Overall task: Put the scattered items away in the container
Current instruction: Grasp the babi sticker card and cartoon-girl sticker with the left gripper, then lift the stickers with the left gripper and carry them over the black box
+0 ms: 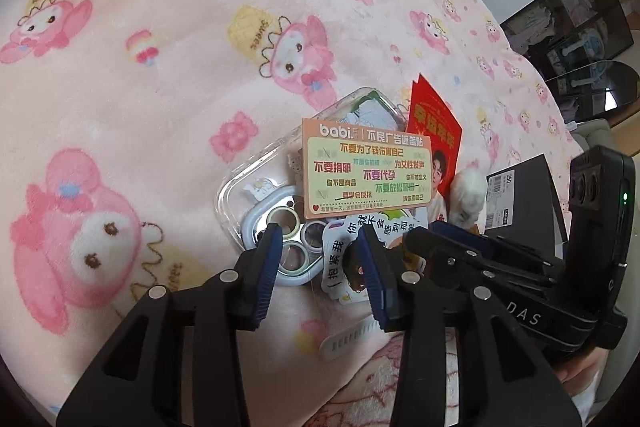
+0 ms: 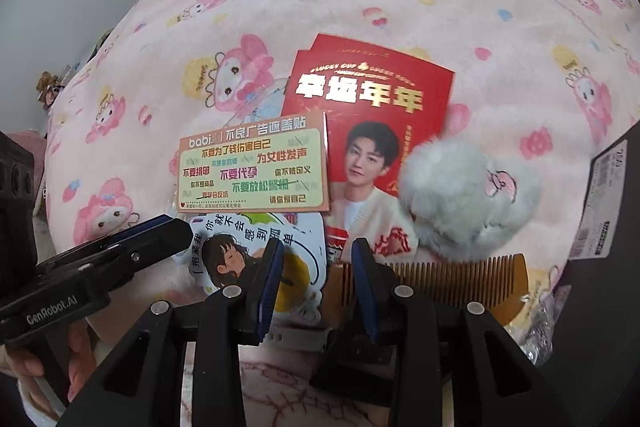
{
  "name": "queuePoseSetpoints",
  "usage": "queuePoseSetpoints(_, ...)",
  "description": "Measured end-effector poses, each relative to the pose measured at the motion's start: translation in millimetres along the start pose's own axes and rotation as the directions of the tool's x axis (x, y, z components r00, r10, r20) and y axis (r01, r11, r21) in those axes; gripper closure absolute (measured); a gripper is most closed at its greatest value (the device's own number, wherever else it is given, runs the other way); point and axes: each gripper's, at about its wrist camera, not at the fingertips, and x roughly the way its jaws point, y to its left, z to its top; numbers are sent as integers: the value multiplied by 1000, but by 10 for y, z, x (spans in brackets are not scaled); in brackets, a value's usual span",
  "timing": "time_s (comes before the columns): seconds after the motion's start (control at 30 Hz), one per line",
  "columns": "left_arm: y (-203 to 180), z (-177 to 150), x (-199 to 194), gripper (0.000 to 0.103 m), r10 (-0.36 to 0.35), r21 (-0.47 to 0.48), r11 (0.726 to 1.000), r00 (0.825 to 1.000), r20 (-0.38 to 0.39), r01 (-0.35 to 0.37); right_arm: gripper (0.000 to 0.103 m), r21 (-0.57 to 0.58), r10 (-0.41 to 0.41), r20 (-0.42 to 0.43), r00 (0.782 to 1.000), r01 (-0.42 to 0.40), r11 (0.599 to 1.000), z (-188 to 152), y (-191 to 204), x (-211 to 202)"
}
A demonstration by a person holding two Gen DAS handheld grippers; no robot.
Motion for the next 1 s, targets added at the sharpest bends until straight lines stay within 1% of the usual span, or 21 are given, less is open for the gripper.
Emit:
queuePoseSetpoints(0.03, -12, -6, -4, 64, -2, 4, 1000, 1000, 0, 2, 71, -4, 14, -3, 1000, -14, 1000, 6, 6, 8)
queuePoseSetpoints(0.13, -57, -29, -8, 64, -7, 11, 1000, 1000, -14, 7, 71, -5, 126, -23, 992, -126, 992, -28, 66, -9)
queuePoseSetpoints(0.17, -70, -46, -21, 65, -6, 16, 1000, 1000, -15, 6, 71, -13, 137, -14, 991, -137, 991, -48, 100, -36)
queuePoseSetpoints(0.27, -116, -79, -106, 67, -8, 17, 1000, 1000, -6, 8, 73, -11, 124, 1, 992, -124, 992, -88, 132, -111)
queuePoseSetpoints(0.4, -231, -96, -319, 68, -42, 40, 998, 999, 20, 42, 75, 17, 164, 46, 985, -165, 986, -135, 115, -359)
queuePoseSetpoints(0.6, -523, -128, -646, 68, -80, 102, 992, 995, 64, 73, 75, -4, 128, 119, 985, -129, 992, -199, 172, -790)
queuePoseSetpoints(0.7, -662, -149, -778, 68, -105, 130, 987, 991, 78, 94, 75, 10, 117, 151, 982, -120, 993, -253, 141, -993)
queuePoseSetpoints(0.9, -1035, -252, -927, 69, -156, 194, 971, 985, 69, 140, 75, 46, 98, 203, 974, -110, 993, -419, -4, -1317)
queuePoseSetpoints(1.0, -1345, -335, -940, 68, -184, 257, 952, 982, 47, 166, 75, 65, 59, 236, 970, -76, 995, -547, -127, -1513)
